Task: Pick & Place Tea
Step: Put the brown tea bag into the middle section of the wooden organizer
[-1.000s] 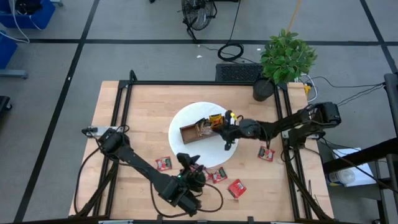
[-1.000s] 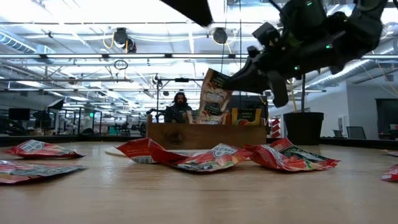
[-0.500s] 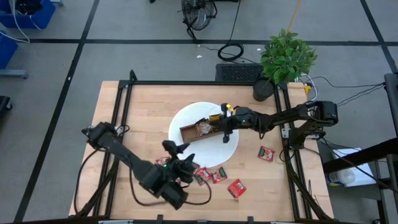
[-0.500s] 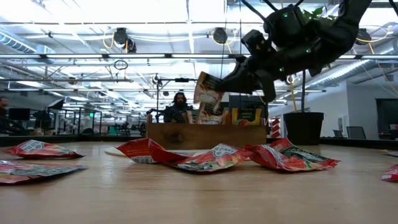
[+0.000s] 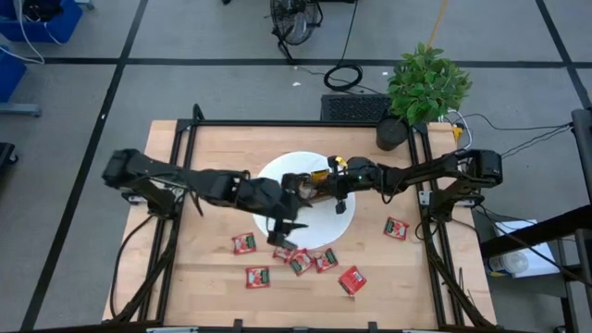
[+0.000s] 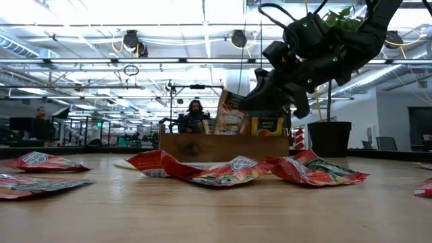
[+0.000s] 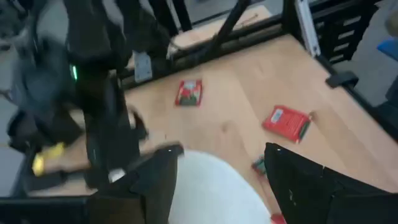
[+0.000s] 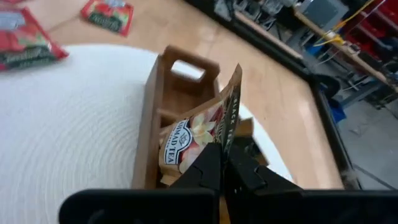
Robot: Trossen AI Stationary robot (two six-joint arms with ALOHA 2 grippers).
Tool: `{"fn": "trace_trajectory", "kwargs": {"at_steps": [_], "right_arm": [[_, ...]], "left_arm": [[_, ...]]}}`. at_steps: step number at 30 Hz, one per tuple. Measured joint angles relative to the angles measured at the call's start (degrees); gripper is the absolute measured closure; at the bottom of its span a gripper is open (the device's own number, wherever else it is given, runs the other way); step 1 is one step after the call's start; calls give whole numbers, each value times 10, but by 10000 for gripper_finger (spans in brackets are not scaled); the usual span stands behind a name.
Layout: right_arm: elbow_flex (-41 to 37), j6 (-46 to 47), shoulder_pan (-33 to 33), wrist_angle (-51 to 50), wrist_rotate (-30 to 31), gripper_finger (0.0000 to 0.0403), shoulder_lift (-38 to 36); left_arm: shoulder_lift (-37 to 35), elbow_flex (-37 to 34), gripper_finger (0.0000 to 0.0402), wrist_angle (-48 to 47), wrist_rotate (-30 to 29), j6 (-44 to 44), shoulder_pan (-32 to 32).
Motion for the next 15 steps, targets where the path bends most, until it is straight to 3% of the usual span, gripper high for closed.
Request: {"fn": "trace_trajectory", "kwargs": {"at_steps": [8, 15], "right_arm": [[0, -11, 0, 64, 2, 403, 62], [26, -5, 9, 69, 20, 403, 112]], "left_arm": [[-144, -271, 160, 256, 30, -29, 76], [-216, -377, 160, 356, 33, -56, 101]]}}
